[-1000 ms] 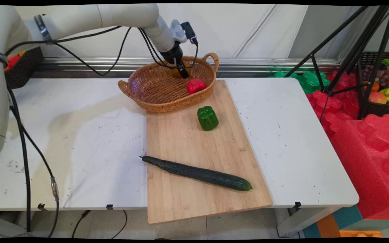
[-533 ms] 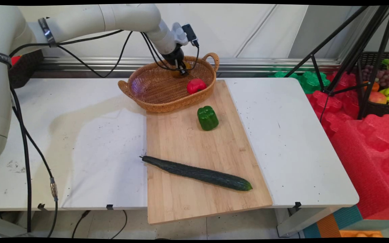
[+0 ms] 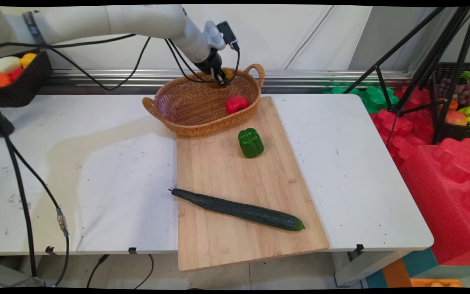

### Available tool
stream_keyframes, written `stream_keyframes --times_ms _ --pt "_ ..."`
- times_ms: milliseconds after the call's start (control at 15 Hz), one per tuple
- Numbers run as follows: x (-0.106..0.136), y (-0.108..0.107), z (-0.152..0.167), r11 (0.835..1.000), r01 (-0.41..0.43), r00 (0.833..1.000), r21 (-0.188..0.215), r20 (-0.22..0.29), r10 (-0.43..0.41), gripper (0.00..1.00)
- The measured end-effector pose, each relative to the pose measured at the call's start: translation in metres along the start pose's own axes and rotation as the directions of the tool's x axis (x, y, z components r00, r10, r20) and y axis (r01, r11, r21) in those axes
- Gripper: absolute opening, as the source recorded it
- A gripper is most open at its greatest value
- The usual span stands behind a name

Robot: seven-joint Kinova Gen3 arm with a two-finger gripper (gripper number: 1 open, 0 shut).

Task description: Place the picked object on the cutting board

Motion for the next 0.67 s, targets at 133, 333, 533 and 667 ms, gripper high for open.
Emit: stream_keyframes --times_ms 133,333,533,667 --pt "0.001 0.003 -0.020 1.000 0.019 0.999 0.012 -0.034 -0.019 0.00" --pt "0.002 0.007 -0.052 0.998 0.056 0.995 0.021 -0.086 -0.054 0.00" --pt "0.001 0.013 -0.085 0.995 0.100 0.986 0.017 -0.135 -0.097 0.00" --pt "-0.002 0.019 -0.109 0.992 0.127 0.978 0.006 -0.165 -0.124 0.00"
